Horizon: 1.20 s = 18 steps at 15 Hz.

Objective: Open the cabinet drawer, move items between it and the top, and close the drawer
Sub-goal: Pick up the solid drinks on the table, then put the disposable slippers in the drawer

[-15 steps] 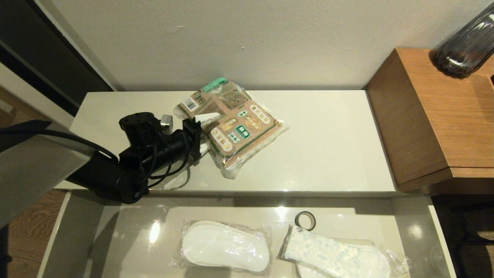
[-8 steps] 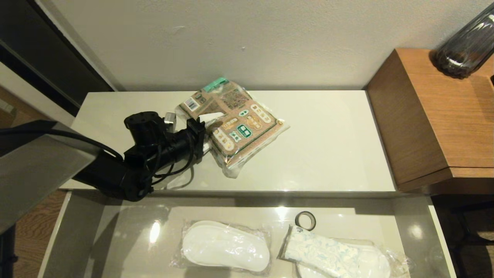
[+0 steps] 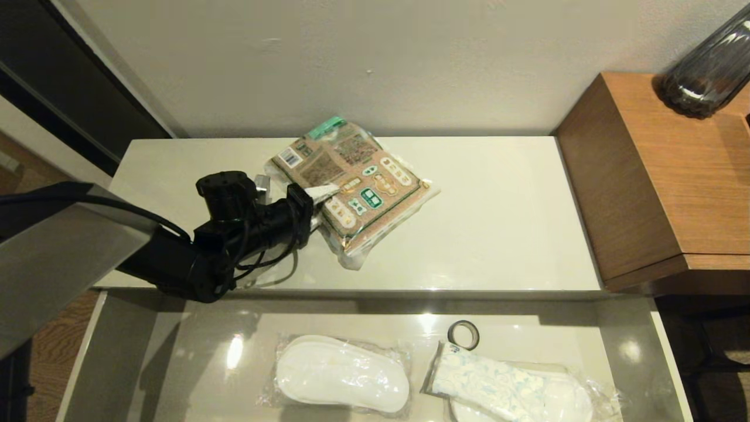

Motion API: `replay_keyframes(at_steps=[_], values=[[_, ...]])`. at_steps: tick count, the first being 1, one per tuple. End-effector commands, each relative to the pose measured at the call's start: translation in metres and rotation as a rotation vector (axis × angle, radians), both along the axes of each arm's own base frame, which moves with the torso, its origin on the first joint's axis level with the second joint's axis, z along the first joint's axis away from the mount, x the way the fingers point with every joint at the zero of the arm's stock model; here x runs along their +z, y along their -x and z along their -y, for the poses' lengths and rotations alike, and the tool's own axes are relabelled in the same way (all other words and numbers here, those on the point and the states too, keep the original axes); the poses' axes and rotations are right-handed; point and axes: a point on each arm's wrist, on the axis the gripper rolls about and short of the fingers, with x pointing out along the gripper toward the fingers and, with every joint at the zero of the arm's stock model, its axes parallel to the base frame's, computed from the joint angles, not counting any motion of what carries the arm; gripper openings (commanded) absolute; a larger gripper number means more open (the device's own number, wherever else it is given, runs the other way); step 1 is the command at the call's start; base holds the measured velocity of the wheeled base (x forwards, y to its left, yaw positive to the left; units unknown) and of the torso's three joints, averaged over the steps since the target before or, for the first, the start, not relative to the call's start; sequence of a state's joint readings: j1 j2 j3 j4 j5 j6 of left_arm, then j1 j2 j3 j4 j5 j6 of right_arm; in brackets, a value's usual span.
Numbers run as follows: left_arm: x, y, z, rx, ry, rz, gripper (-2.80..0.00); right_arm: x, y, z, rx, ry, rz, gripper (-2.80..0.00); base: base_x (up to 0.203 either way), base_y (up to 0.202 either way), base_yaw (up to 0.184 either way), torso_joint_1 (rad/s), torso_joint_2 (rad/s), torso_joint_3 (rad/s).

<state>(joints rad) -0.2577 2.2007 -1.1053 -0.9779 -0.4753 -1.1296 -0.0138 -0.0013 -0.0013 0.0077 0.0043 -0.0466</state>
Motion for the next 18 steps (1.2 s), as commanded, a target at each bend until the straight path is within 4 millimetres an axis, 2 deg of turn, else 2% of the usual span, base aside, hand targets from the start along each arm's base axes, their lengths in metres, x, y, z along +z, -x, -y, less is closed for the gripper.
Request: replay_keyframes(at_steps=[1, 4, 5, 8, 10, 11, 14, 16, 18], values=[[0.001, 0.001, 0.000, -0.006, 0.008, 0.002, -2.80, 0.000, 0.000, 0.000, 0.000, 0.001, -0.003, -2.80, 0.000, 0.000, 0.000, 0.000, 0.00, 0.000], [0.007, 0.008, -0.002, -0.007, 0.007, 0.007, -2.80, 0.000, 0.000, 0.000, 0.000, 0.001, -0.001, -2.80, 0.000, 0.000, 0.000, 0.000, 0.00, 0.000], [0.025, 0.018, -0.004, -0.010, 0.015, 0.039, -2.80, 0.000, 0.000, 0.000, 0.000, 0.001, -0.001, -2.80, 0.000, 0.000, 0.000, 0.000, 0.00, 0.000], [0.084, 0.060, -0.012, -0.036, 0.035, 0.115, -2.80, 0.000, 0.000, 0.000, 0.000, 0.001, -0.003, -2.80, 0.000, 0.000, 0.000, 0.000, 0.00, 0.000], [0.123, 0.096, -0.018, -0.055, 0.040, 0.141, -2.80, 0.000, 0.000, 0.000, 0.000, 0.001, -0.001, -2.80, 0.000, 0.000, 0.000, 0.000, 0.00, 0.000], [0.136, 0.113, -0.020, -0.066, 0.036, 0.135, -2.80, 0.000, 0.000, 0.000, 0.000, 0.001, -0.003, -2.80, 0.000, 0.000, 0.000, 0.000, 0.00, 0.000], [0.156, 0.152, -0.026, -0.094, -0.010, 0.083, -2.80, 0.000, 0.000, 0.000, 0.000, 0.001, -0.001, -2.80, 0.000, 0.000, 0.000, 0.000, 0.00, 0.000], [0.177, 0.194, -0.036, -0.108, -0.027, 0.090, -2.80, 0.000, 0.000, 0.000, 0.000, 0.001, -0.001, -2.80, 0.000, 0.000, 0.000, 0.000, 0.00, 0.000], [0.187, 0.227, -0.045, -0.117, -0.048, 0.060, -2.80, 0.000, 0.000, 0.000, 0.000, 0.001, -0.001, -2.80, 0.000, 0.000, 0.000, 0.000, 0.00, 0.000]])
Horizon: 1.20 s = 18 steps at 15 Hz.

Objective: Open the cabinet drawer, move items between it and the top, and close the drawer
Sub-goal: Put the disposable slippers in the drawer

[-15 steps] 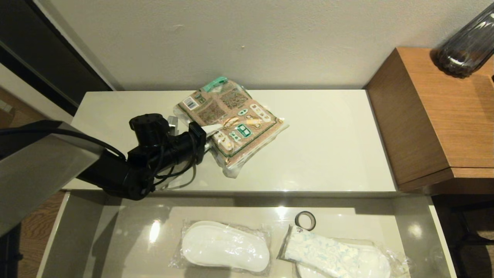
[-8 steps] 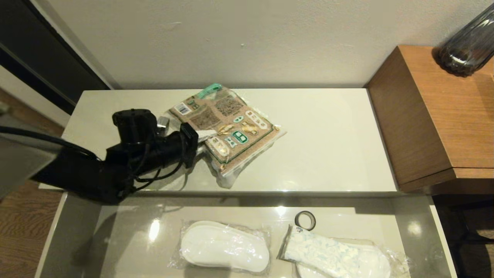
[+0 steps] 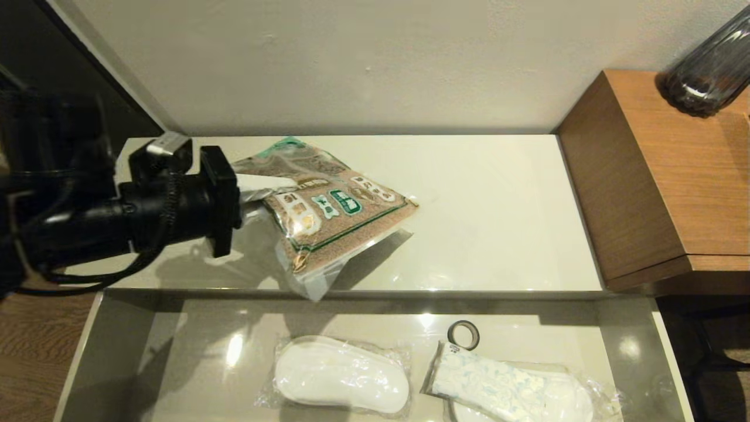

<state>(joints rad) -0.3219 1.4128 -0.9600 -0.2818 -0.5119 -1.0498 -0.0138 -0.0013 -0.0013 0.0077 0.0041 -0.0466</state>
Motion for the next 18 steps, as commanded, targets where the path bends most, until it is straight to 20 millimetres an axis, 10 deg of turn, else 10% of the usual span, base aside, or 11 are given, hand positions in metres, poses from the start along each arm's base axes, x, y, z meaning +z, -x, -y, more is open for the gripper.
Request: replay_keyframes(at_steps=[1, 5, 10, 18], values=[[0.027, 0.059, -0.018, -0.012, 0.007, 0.024, -2.80, 0.000, 0.000, 0.000, 0.000, 0.001, -0.003, -2.80, 0.000, 0.000, 0.000, 0.000, 0.00, 0.000], [0.021, 0.118, -0.037, -0.014, -0.062, -0.136, -2.80, 0.000, 0.000, 0.000, 0.000, 0.001, -0.001, -2.80, 0.000, 0.000, 0.000, 0.000, 0.00, 0.000], [-0.009, 0.143, -0.049, 0.075, -0.210, -0.330, -2.80, 0.000, 0.000, 0.000, 0.000, 0.001, -0.001, -2.80, 0.000, 0.000, 0.000, 0.000, 0.00, 0.000], [-0.075, 0.113, -0.040, 0.129, -0.391, -0.642, -2.80, 0.000, 0.000, 0.000, 0.000, 0.001, -0.001, -2.80, 0.000, 0.000, 0.000, 0.000, 0.00, 0.000]])
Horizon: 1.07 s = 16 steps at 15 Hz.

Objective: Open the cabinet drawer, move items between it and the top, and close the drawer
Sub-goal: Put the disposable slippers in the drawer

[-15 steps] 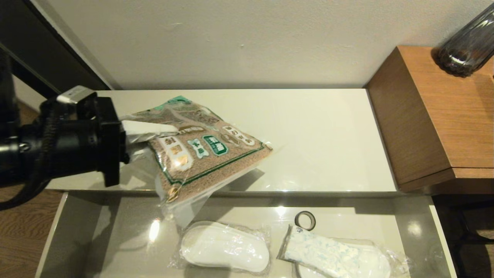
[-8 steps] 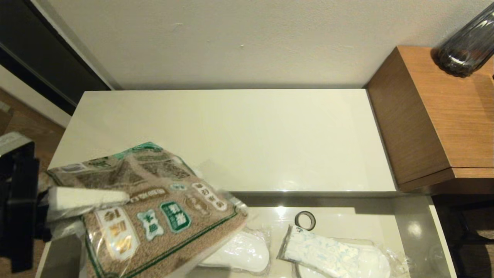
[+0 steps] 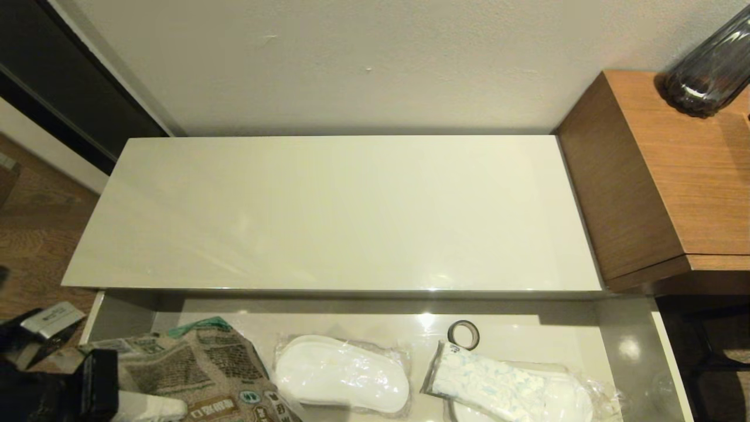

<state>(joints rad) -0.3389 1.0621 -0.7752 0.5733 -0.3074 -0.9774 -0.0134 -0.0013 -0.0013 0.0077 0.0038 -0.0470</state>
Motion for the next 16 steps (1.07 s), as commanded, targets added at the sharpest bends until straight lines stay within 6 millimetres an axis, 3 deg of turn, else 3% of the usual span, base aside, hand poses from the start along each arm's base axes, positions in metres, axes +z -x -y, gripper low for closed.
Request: replay_keyframes(at_steps=[1, 8, 11, 12, 16], values=[[-0.018, -0.019, 0.007, 0.007, -0.031, -0.098, -2.80, 0.000, 0.000, 0.000, 0.000, 0.001, -0.001, -2.80, 0.000, 0.000, 0.000, 0.000, 0.00, 0.000], [-0.040, -0.058, 0.020, 0.031, -0.040, -0.170, -2.80, 0.000, 0.000, 0.000, 0.000, 0.001, -0.001, -2.80, 0.000, 0.000, 0.000, 0.000, 0.00, 0.000], [-0.045, -0.064, 0.021, 0.075, -0.062, -0.202, -2.80, 0.000, 0.000, 0.000, 0.000, 0.001, -0.001, -2.80, 0.000, 0.000, 0.000, 0.000, 0.00, 0.000], [-0.046, -0.066, 0.021, 0.091, -0.074, -0.203, 0.00, 0.000, 0.000, 0.000, 0.000, 0.001, -0.001, -2.80, 0.000, 0.000, 0.000, 0.000, 0.00, 0.000], [-0.042, -0.065, 0.021, 0.087, -0.065, -0.189, 0.00, 0.000, 0.000, 0.000, 0.000, 0.000, -0.002, -2.80, 0.000, 0.000, 0.000, 0.000, 0.00, 0.000]])
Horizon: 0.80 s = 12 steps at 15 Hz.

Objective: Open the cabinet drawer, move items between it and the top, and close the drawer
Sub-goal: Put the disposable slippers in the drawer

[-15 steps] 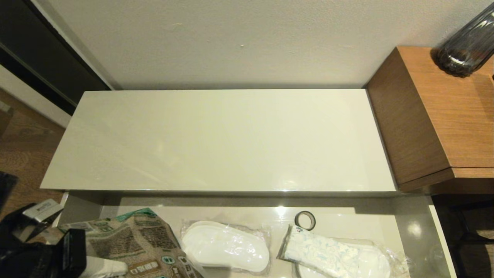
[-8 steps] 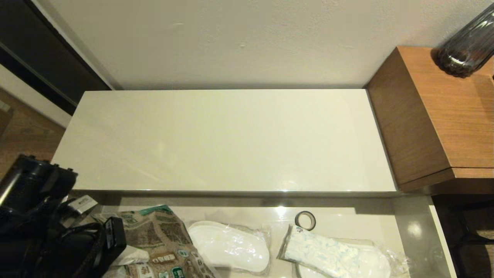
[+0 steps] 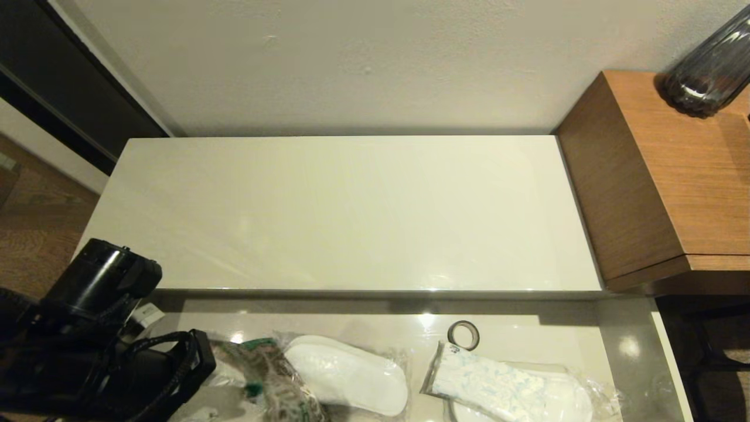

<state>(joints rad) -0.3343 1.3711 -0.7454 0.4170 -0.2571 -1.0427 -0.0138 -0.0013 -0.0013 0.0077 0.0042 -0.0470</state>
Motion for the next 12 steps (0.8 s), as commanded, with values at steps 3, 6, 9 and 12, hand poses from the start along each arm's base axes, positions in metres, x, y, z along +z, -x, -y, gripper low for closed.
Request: replay_keyframes(at_steps=[3, 6, 9, 12], values=[[0.004, 0.002, -0.001, 0.004, 0.010, 0.016, 0.00, 0.000, 0.000, 0.000, -0.001, 0.001, -0.001, -2.80, 0.000, 0.000, 0.000, 0.000, 0.00, 0.000], [0.018, 0.019, -0.006, -0.007, 0.032, 0.099, 0.00, 0.000, 0.000, 0.000, 0.000, 0.000, -0.003, -2.80, 0.000, 0.000, 0.000, 0.000, 0.00, 0.000], [0.030, 0.044, -0.015, -0.051, 0.027, 0.189, -2.80, 0.000, 0.000, 0.000, 0.000, 0.000, -0.003, -2.80, 0.000, 0.000, 0.000, 0.000, 0.00, 0.000], [0.031, 0.057, -0.019, -0.106, -0.017, 0.211, -2.80, 0.000, 0.000, 0.000, 0.000, 0.000, -0.003, -2.80, 0.000, 0.000, 0.000, 0.000, 0.00, 0.000]])
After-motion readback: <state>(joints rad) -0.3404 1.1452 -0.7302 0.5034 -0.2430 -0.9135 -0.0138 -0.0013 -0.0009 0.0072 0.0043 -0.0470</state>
